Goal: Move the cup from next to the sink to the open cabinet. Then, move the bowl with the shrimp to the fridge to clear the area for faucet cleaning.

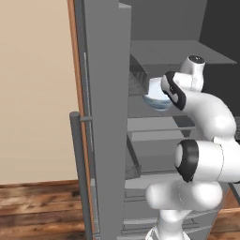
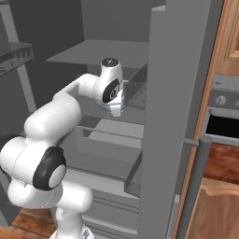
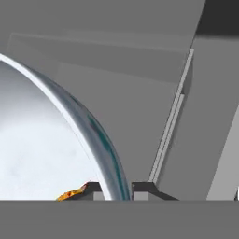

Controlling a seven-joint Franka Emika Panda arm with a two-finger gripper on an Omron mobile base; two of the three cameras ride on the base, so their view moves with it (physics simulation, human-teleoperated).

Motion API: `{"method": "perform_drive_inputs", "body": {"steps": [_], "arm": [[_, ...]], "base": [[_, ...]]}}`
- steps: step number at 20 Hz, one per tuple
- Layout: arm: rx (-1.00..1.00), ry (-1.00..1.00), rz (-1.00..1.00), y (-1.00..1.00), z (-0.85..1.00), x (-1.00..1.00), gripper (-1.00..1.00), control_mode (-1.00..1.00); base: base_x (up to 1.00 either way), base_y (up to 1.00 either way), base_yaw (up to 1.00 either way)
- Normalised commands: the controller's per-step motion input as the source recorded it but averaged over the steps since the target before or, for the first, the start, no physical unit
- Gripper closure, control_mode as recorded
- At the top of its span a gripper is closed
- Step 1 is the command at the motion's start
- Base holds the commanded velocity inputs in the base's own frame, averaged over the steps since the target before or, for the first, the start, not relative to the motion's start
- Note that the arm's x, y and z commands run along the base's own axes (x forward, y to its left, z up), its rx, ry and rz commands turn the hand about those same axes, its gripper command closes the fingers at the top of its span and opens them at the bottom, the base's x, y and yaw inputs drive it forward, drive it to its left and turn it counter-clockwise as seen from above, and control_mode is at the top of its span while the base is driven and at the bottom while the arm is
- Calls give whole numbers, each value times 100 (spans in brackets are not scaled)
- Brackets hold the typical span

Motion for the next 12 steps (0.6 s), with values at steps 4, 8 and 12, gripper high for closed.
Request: {"method": "perform_drive_inputs", "body": {"steps": [4,8,12], "arm": [[2,5,-9,0,-38,39,100,-100],[5,0,-9,0,-23,4,-100,-100],[1,0,-3,0,-1,0,-100,-100]], "base": [[0,0,0],[0,0,0],[0,0,0]]}}
